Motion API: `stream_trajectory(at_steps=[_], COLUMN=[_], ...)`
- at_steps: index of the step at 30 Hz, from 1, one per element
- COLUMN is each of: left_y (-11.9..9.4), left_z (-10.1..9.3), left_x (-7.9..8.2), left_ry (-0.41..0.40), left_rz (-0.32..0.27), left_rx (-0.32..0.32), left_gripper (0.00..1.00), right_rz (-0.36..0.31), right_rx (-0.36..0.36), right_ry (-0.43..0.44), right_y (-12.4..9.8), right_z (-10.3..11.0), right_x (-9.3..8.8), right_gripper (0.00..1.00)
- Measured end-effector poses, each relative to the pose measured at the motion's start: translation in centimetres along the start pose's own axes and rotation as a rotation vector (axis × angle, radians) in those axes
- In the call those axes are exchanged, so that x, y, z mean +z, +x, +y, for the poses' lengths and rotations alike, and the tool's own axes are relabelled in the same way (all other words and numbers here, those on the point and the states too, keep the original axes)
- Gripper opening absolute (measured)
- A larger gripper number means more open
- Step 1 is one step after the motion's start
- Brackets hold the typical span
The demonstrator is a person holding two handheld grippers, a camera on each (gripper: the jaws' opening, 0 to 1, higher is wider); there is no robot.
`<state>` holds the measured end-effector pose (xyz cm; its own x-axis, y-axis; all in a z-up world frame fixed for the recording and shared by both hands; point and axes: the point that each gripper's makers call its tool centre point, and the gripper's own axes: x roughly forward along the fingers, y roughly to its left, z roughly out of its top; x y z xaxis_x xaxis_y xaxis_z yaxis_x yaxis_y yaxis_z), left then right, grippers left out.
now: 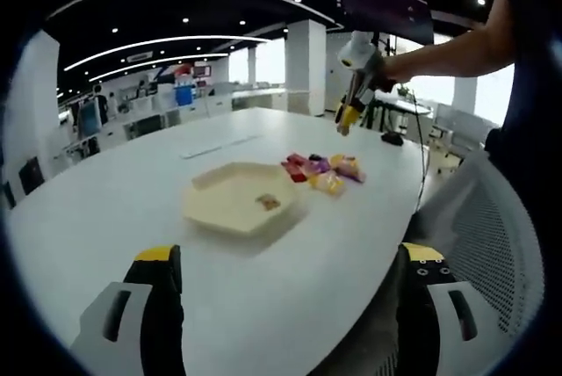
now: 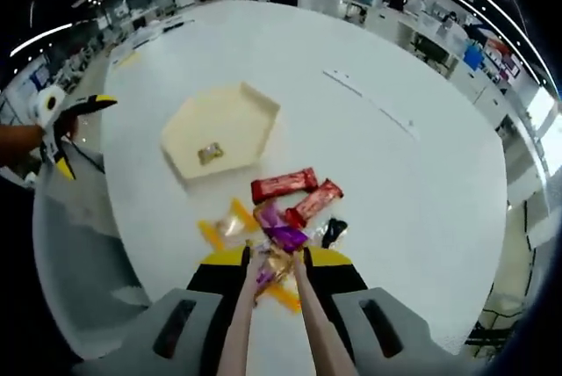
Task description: Place the target food into the container with the food tongs after gripping and lifting it, then release it inside without dropping or visibly crushing the food.
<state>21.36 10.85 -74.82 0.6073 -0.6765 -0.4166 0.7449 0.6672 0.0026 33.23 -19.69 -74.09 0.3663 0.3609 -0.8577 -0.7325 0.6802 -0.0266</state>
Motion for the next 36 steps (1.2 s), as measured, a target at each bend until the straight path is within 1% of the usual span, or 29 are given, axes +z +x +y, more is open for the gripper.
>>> stream_trajectory(at_steps=[6, 11, 13, 15, 20, 26, 36], left_y=[-0.1, -0.1, -0.1, 0.0, 0.1, 0.1, 0.1], left_z=[0.4, 0.7, 0.6, 0.6, 0.6, 0.7, 0.9], left_x=[0.2, 0.2, 0.2, 0.2, 0.1, 0.0, -0.1], left_ry=[-0.004, -0.009, -0.009, -0.007, -0.007, -0.008, -0.013], left_rz=[-0.008, -0.008, -0.007, -0.006, -0.001, 0.002, 0.005], left_rx=[0.017, 0.024, 0.022, 0.021, 0.018, 0.019, 0.021], left_gripper=[1.0, 1.0, 1.0, 1.0, 1.0, 1.0, 1.0], right_rz=[0.006, 0.008, 0.004, 0.006, 0.027, 0.05, 0.077], right_rx=[-0.001, -0.009, -0.005, -0.011, -0.02, -0.024, -0.03], right_ry=[0.018, 0.05, 0.083, 0.085, 0.102, 0.163, 0.207], right_y=[1.0, 1.6, 1.9, 2.2, 3.4, 4.5, 5.6], right_z=[-0.1, 0.2, 0.2, 0.2, 0.1, -0.1, -0.1], right_x=[-0.8, -1.5, -1.8, -2.1, -3.1, -4.1, -5.0], right_gripper=[0.24, 0.24, 0.24, 0.24, 0.24, 0.24, 0.25])
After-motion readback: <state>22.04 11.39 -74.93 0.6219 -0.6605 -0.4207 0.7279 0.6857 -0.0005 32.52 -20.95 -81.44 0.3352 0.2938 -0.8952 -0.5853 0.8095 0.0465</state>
